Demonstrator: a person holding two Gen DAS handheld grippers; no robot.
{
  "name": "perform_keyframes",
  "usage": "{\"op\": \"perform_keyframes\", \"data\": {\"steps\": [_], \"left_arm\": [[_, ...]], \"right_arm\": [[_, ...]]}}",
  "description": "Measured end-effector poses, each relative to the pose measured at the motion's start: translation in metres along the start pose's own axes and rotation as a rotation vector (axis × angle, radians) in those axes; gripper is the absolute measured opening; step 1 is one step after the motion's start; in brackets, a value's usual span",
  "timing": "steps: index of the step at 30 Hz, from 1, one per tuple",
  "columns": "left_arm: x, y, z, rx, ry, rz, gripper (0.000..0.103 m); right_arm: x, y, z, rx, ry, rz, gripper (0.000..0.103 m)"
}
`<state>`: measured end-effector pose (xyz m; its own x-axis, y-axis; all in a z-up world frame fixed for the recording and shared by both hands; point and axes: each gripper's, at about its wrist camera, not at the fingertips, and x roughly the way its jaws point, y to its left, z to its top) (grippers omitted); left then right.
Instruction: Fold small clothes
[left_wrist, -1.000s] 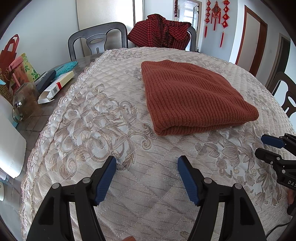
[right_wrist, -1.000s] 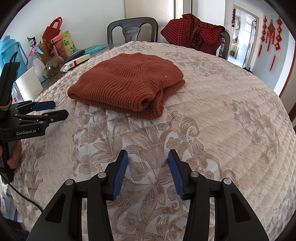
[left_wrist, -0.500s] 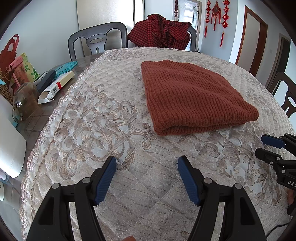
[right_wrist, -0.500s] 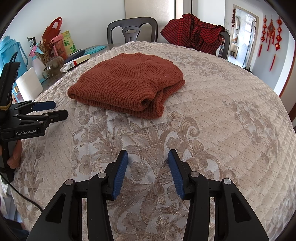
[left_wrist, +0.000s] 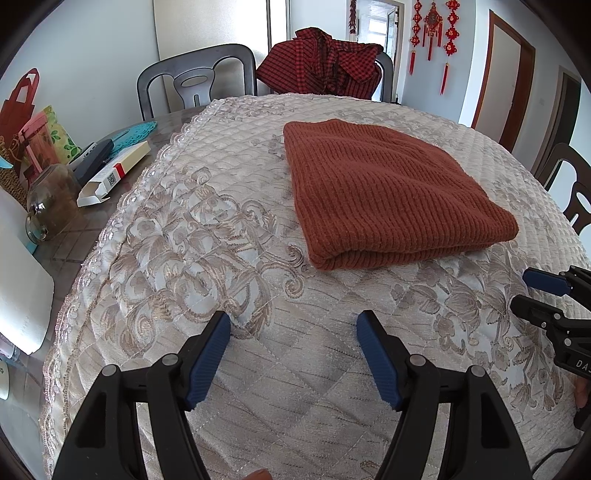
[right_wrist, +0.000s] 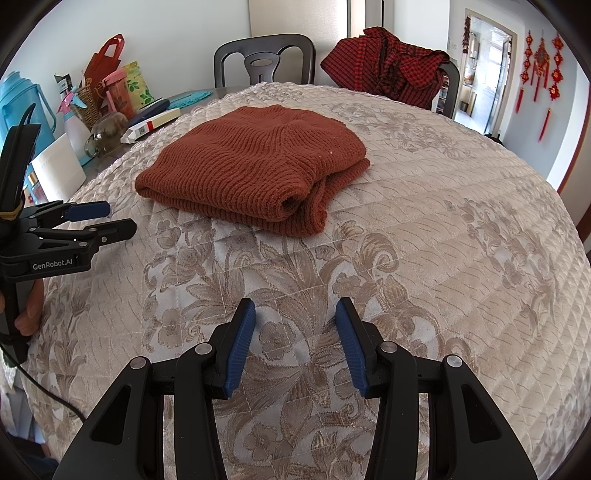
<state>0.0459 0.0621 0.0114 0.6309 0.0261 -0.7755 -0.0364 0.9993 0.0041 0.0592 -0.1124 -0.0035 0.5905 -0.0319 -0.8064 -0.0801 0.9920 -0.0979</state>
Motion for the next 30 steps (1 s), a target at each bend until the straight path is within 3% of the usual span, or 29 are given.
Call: {"op": "perform_keyframes", "data": {"steps": [30], "left_arm": [[0.0005, -0.0002, 0.0003, 0.0, 0.001, 0.0, 0.074]], "right_arm": [[0.0001, 0.0022, 0.0018, 0.005, 0.0, 0.007, 0.047]]}}
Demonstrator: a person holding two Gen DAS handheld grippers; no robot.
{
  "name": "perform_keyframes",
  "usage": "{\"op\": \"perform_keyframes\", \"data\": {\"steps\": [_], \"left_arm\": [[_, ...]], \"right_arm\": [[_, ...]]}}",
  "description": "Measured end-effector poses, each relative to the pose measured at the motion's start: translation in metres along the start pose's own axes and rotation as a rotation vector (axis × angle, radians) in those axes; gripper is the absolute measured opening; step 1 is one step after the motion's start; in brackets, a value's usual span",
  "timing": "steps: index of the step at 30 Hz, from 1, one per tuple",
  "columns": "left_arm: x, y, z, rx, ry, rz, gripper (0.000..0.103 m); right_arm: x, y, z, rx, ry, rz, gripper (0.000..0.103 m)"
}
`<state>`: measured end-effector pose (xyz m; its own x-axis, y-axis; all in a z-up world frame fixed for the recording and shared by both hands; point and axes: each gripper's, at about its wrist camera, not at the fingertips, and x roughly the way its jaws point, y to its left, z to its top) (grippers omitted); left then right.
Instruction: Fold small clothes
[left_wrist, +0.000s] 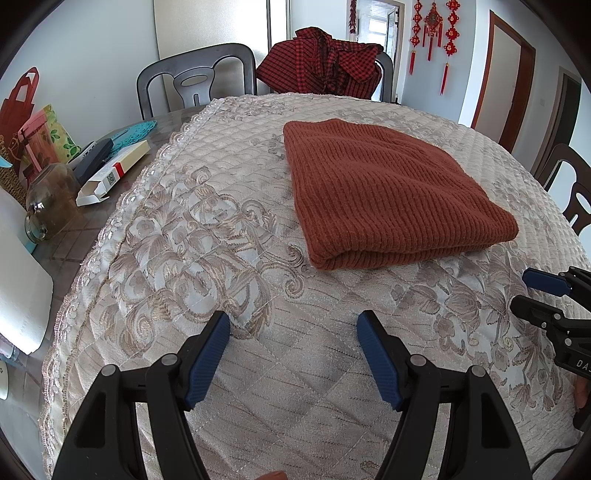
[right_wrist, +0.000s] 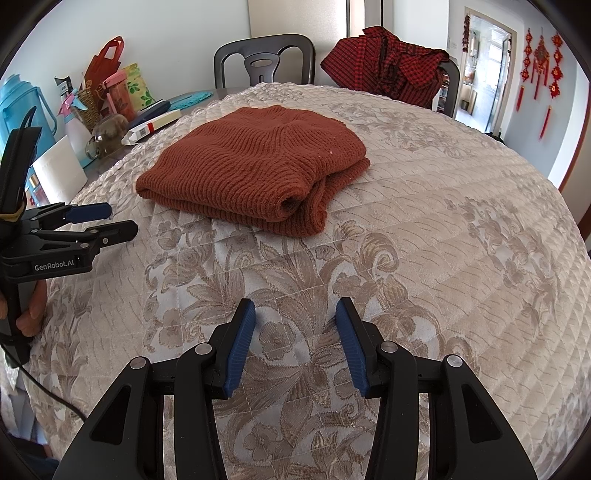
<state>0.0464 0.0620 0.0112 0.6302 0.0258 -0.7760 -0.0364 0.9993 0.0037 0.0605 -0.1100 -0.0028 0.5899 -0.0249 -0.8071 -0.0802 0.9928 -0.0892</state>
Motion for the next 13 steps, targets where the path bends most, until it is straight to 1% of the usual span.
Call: {"op": "perform_keyframes", "data": {"steps": [13], "left_arm": [[0.0001, 0.0003, 0.0003, -0.001, 0.0, -0.002, 0.074]], "right_arm": [[0.0001, -0.0016, -0.0004, 0.002, 0.0, 0.002, 0.047]]}}
